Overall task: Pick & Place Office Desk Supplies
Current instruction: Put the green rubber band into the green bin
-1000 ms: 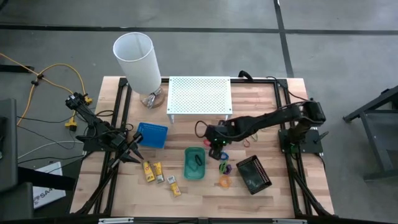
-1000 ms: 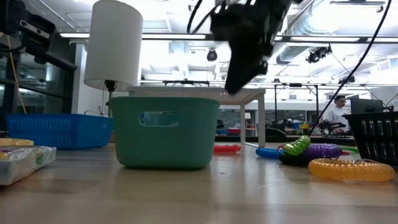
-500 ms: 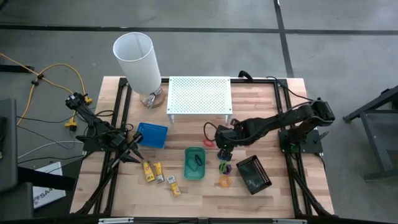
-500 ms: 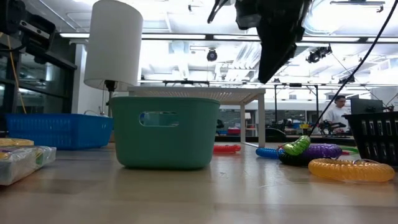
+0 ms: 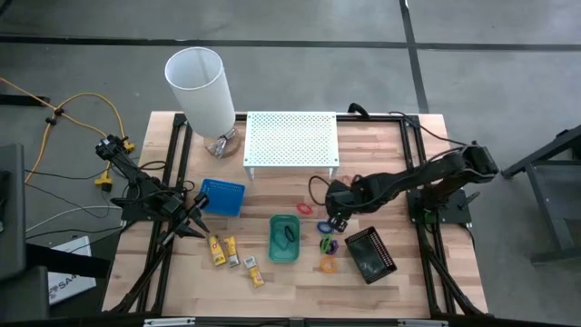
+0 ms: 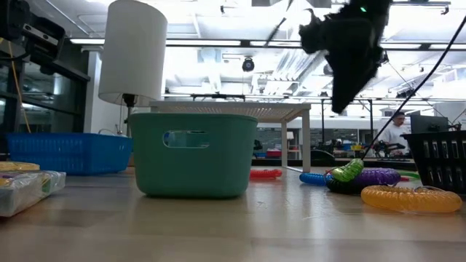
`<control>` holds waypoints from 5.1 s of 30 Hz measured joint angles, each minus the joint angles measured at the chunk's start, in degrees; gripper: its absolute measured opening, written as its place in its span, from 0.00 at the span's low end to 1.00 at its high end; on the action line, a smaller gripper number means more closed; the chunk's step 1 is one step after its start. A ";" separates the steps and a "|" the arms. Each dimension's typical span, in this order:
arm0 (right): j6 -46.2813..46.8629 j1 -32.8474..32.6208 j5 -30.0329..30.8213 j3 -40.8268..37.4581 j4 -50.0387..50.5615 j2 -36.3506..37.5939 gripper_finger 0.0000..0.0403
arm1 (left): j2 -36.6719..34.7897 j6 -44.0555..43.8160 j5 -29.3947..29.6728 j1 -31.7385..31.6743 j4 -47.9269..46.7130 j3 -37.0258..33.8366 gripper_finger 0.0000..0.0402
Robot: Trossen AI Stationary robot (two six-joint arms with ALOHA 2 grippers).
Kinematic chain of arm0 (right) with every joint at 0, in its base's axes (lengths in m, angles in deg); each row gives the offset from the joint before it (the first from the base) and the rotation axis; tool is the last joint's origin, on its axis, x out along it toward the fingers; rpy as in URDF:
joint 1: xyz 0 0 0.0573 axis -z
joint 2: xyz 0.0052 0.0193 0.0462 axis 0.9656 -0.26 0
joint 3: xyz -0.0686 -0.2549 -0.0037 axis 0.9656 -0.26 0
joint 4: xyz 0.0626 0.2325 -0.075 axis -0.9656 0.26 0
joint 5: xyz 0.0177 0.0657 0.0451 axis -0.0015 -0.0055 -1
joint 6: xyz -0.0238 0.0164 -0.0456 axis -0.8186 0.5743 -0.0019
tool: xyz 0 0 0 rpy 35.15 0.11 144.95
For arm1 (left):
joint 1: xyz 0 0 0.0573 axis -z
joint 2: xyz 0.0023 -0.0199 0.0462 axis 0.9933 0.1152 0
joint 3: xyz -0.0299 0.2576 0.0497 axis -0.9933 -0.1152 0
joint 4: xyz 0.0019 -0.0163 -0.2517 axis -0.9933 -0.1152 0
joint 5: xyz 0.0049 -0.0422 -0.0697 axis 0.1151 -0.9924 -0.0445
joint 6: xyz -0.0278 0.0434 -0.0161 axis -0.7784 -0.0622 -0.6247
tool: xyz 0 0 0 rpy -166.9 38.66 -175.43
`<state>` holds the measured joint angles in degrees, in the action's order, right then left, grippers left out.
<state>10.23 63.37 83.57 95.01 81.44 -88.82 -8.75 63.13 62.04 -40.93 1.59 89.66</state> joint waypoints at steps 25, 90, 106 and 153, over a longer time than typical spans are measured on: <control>10.81 6.46 -2.34 -23.58 -2.51 9.87 0.26 | 0.00 0.00 0.02 0.01 0.11 0.00 0.20; 12.36 6.48 -3.27 -29.49 -8.94 9.82 0.01 | 0.01 0.00 0.02 -0.01 0.11 0.00 0.20; 12.18 6.42 -3.05 -29.49 -9.12 11.65 0.01 | 0.01 0.00 0.02 0.01 0.11 0.00 0.20; -2.93 4.74 -18.17 -25.09 -58.72 12.47 0.01 | 0.02 0.00 0.02 0.01 0.20 0.00 0.20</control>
<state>7.30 68.11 65.40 69.92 22.71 -76.35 -8.73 63.13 62.06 -40.93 1.79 89.66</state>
